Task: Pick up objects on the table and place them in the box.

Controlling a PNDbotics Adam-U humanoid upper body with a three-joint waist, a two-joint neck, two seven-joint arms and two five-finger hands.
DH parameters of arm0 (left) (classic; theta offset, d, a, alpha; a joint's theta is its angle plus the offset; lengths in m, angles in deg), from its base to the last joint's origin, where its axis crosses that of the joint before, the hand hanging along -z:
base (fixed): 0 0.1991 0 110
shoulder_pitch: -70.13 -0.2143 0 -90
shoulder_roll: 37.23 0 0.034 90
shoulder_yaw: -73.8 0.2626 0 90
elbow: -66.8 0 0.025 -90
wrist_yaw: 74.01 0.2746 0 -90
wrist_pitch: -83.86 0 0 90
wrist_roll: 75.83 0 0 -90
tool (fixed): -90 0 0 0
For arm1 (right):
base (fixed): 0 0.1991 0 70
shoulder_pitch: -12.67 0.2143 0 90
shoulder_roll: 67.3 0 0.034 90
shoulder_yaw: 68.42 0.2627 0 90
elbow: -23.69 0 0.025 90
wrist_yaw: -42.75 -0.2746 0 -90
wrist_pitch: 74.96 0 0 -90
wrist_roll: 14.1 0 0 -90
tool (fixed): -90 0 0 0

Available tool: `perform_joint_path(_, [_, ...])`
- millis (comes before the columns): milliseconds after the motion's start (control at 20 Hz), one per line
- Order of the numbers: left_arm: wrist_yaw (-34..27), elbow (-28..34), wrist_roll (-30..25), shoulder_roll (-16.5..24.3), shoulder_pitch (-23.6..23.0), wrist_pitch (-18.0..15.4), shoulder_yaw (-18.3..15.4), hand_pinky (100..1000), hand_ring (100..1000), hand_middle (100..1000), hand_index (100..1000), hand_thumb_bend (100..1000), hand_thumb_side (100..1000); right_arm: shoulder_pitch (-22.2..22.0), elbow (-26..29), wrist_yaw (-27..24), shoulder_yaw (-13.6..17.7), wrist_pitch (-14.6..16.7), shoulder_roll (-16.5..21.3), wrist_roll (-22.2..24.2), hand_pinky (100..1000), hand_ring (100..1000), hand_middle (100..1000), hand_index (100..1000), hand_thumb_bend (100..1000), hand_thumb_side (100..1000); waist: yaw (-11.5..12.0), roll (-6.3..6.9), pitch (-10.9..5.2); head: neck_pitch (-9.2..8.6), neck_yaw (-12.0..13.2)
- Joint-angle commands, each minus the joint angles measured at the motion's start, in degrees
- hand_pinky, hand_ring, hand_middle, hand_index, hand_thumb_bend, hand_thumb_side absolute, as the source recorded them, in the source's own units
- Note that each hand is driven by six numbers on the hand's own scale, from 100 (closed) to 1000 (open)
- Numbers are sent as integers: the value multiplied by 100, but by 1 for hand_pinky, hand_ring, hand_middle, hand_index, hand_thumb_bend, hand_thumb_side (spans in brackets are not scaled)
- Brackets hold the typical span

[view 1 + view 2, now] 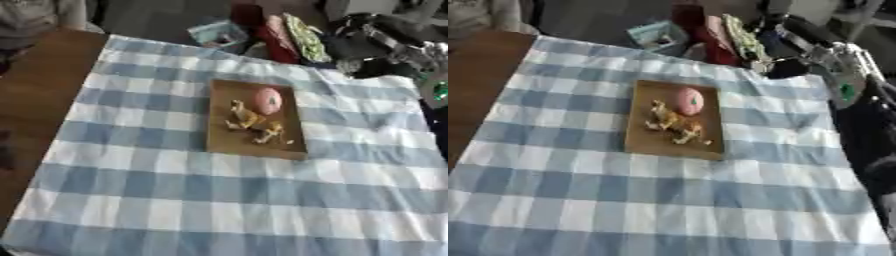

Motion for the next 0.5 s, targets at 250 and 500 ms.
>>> perform_joint_path(250, [-128, 109, 485, 244, -129, -51, -308, 935, 566, 572, 728, 100, 680, -615, 958, -1384, 283, -346, 831, -452, 797, 627, 670, 815, 100, 100, -84, 89, -120, 32, 80])
perform_joint_path(500, [-170, 109, 701, 255, -237, -72, -430, 933, 565, 571, 726, 100, 675, -1090, 1424, -1913, 478, -576, 1050, -543, 797, 620, 660, 807, 100, 100, -135, 111, -138, 46, 101])
